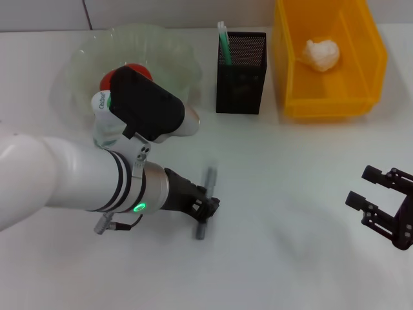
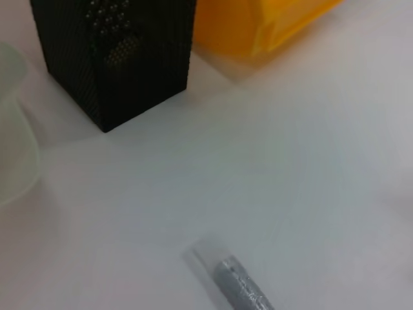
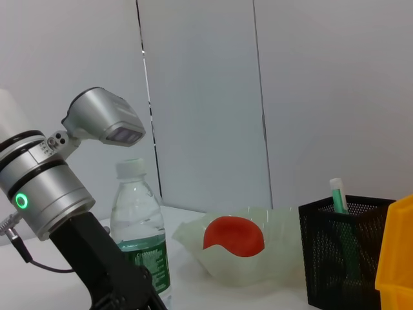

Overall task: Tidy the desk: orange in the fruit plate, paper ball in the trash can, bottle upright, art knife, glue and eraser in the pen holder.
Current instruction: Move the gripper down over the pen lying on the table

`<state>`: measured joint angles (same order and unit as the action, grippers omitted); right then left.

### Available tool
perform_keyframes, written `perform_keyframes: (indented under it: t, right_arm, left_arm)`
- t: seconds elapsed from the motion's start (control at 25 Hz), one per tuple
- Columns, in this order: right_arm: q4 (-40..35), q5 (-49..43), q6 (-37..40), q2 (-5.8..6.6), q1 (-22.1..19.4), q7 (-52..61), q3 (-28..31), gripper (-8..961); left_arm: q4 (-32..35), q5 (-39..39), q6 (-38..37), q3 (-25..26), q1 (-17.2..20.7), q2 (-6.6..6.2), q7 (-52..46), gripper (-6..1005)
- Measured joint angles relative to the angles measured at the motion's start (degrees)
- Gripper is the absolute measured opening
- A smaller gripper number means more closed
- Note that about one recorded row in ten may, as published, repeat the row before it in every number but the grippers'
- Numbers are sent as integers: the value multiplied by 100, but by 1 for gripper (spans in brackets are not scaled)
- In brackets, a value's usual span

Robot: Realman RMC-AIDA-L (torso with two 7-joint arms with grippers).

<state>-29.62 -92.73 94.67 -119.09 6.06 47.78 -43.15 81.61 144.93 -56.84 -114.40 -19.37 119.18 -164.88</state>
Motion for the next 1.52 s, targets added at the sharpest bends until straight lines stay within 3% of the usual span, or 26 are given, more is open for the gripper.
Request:
perform_keyframes:
  t: [0.32,1.52]
  right_arm:
    - [-18,0,34,0,-15,36,15,549]
    - [-53,0,43,9,0,153,18,549]
  left_arm:
    - [-74,5,-64,-1,-114,0,0,236]
    - [-133,221,-301,-241,-376,0,31,247]
